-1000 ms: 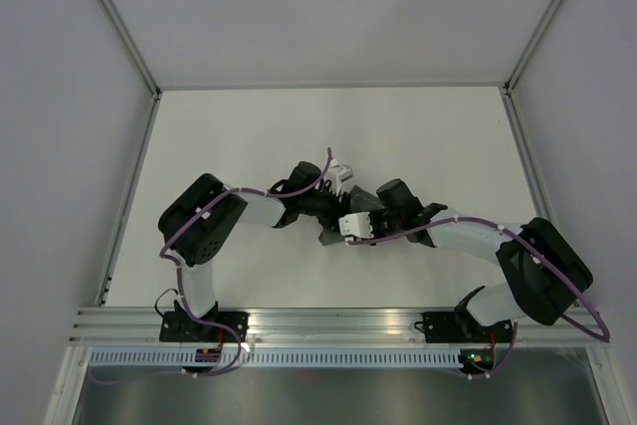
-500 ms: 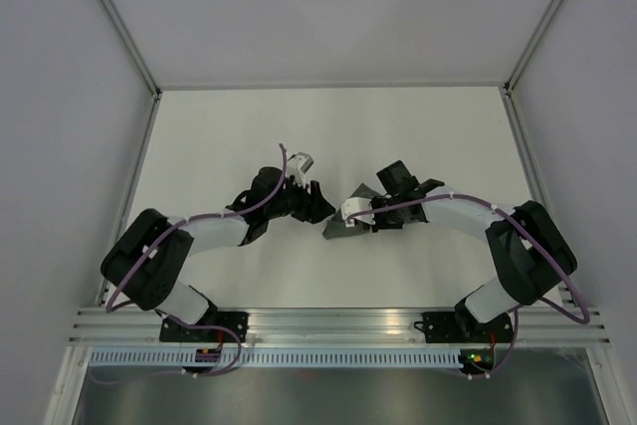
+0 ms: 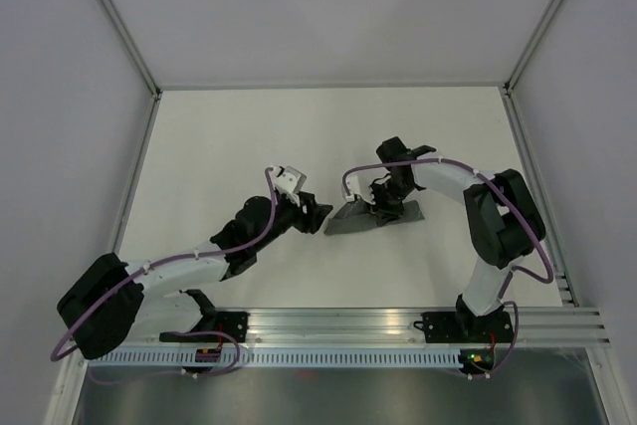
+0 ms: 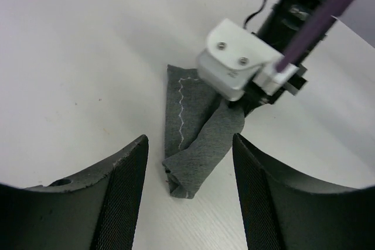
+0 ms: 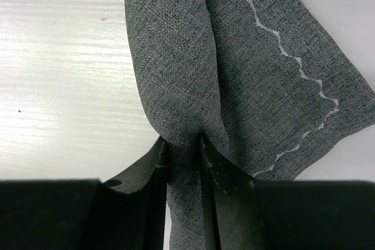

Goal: Fold the napkin, place the utensils inside, and roll it up
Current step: Roll the napkin with the utensil

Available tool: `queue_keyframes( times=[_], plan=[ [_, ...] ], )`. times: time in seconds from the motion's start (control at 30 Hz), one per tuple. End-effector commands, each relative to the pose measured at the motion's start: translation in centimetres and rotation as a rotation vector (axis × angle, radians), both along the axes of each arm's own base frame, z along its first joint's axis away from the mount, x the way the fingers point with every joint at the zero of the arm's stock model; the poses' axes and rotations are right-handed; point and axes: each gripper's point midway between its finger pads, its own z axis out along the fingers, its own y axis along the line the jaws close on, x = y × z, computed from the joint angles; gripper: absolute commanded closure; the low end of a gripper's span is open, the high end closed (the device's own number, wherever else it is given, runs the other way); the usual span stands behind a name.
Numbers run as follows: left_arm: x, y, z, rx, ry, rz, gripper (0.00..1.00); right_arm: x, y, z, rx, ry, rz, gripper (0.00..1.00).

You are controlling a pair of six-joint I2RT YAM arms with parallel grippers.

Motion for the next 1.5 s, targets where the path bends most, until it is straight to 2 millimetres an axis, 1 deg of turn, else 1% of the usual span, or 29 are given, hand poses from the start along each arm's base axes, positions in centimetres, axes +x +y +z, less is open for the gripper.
queue_keyframes(
  times=[0.0,0.03,0.07,0.1,0.13,0.17,0.23,0.27,0.3,0.33,0.4,0.43,0.57,0.6,0.63,0.67,0.73,0.9,1.07,1.2,1.4,1.47],
  plan=[
    [-0.1,-0.5,2.7,0.077,-0.216,0.041,0.35,-3.8,-3.0,-3.4,-0.123,0.236,-0.021,0.89],
    [-0.3,-1.0,2.8,0.109,-0.254,0.026,0.35,-3.5,-3.1,-3.5,-0.122,0.243,-0.025,0.89],
    [-1.0,-2.0,3.0,0.119,-0.268,-0.003,0.35,-3.5,-3.1,-3.6,-0.124,0.252,-0.027,0.9],
    [-1.1,-2.4,2.9,0.137,-0.275,-0.008,0.35,-3.2,-3.0,-3.8,-0.126,0.257,-0.03,0.9],
    [-1.2,-3.0,1.8,0.188,-0.281,-0.031,0.35,-3.1,-3.0,-3.9,-0.127,0.263,-0.031,0.9],
    [-1.6,-4.0,2.0,0.21,-0.307,-0.076,0.35,-3.0,-2.9,-4.0,-0.127,0.264,-0.032,0.9],
    [-1.9,-5.9,0.9,0.277,-0.335,-0.141,0.35,-2.9,-2.8,-4.2,-0.129,0.272,-0.037,0.9],
    [-2.7,-7.1,0.1,0.311,-0.339,-0.194,0.34,-2.9,-2.9,-4.5,-0.133,0.28,-0.038,0.91],
    [-2.9,-8.0,-0.5,0.344,-0.342,-0.223,0.34,-2.8,-2.9,-4.5,-0.134,0.28,-0.039,0.91],
    [-3.1,-9.7,-1.6,0.395,-0.352,-0.271,0.34,-2.9,-2.9,-4.6,-0.139,0.287,-0.039,0.91],
    [-3.4,-11.2,-2.9,0.447,-0.361,-0.318,0.33,-2.8,-2.9,-4.8,-0.144,0.294,-0.039,0.91],
    [-3.3,-12.5,-4.1,0.485,-0.364,-0.347,0.32,-2.8,-3.0,-4.8,-0.148,0.296,-0.039,0.91],
    [-3.1,-14.5,-6.2,0.512,-0.35,-0.394,0.31,-2.5,-3.0,-4.9,-0.15,0.298,-0.044,0.91],
    [-3.0,-15.1,-6.2,0.509,-0.352,-0.402,0.31,-2.5,-3.1,-4.9,-0.151,0.3,-0.045,0.91],
    [-3.0,-15.3,-6.6,0.514,-0.348,-0.41,0.31,-2.4,-3.1,-4.9,-0.151,0.301,-0.047,0.91],
    [-3.0,-15.3,-7.6,0.531,-0.336,-0.416,0.31,-2.4,-3.1,-5.0,-0.151,0.305,-0.048,0.91],
    [-2.8,-15.5,-8.2,0.542,-0.335,-0.419,0.31,-2.5,-3.2,-5.1,-0.154,0.315,-0.051,0.91],
    [-2.2,-15.2,-10.0,0.588,-0.329,-0.392,0.31,-2.4,-3.1,-5.2,-0.153,0.331,-0.057,0.91],
    [-0.9,-14.5,-10.2,0.621,-0.354,-0.317,0.3,-2.4,-3.0,-5.2,-0.154,0.349,-0.06,0.91],
    [-0.6,-14.4,-10.4,0.652,-0.37,-0.314,0.3,-2.4,-3.0,-5.3,-0.156,0.361,-0.063,0.91],
    [-0.3,-14.3,-11.4,0.675,-0.36,-0.311,0.32,-2.6,-2.9,-5.3,-0.153,0.377,-0.063,0.91],
    [-0.2,-14.1,-11.9,0.688,-0.354,-0.308,0.34,-2.6,-3.0,-5.3,-0.154,0.382,-0.067,0.92]
  ],
)
